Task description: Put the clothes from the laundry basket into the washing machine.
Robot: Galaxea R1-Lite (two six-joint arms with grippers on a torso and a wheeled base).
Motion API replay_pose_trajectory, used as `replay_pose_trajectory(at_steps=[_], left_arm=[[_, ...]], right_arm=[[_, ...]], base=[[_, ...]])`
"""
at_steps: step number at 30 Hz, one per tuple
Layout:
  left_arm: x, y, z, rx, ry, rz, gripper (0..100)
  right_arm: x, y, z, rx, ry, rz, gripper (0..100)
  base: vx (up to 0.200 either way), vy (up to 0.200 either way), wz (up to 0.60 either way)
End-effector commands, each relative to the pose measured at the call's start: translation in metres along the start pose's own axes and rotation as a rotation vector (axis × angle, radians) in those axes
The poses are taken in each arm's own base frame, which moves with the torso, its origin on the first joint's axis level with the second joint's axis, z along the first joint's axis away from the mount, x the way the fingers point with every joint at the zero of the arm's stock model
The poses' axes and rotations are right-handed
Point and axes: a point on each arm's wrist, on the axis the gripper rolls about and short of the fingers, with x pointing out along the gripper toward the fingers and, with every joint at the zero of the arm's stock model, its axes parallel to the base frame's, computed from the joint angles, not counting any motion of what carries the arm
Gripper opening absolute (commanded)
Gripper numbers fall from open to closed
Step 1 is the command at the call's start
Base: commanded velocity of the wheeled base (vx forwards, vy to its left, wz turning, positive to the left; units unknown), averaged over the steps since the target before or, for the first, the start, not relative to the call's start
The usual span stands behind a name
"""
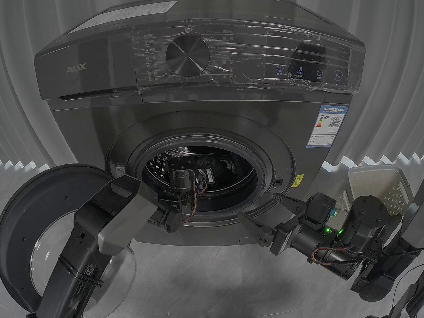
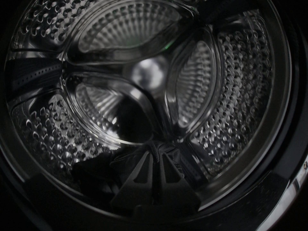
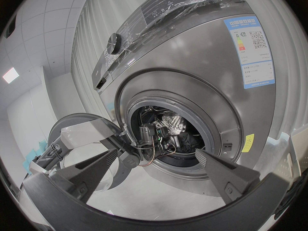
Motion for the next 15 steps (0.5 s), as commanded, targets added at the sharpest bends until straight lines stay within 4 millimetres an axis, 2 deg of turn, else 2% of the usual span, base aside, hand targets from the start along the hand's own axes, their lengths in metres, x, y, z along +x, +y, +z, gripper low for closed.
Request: replay_pose_trajectory(at_steps=[1,15], left_arm=[[0.0111,0.0104,0.0095,-0.012,-0.054,0.022,0],[0.0148,0.0143,0.0084,-0.011,-0.059,0.029,0]], right_arm=[[-0.0002,0.0001,-0.0006,0.001,0.002,-0.001,100],[-0.0002,-0.0003,-0.0005,0.001,0.002,-0.001,100]], base=[[0.000,0.000,0.00],[0.000,0.000,0.00]])
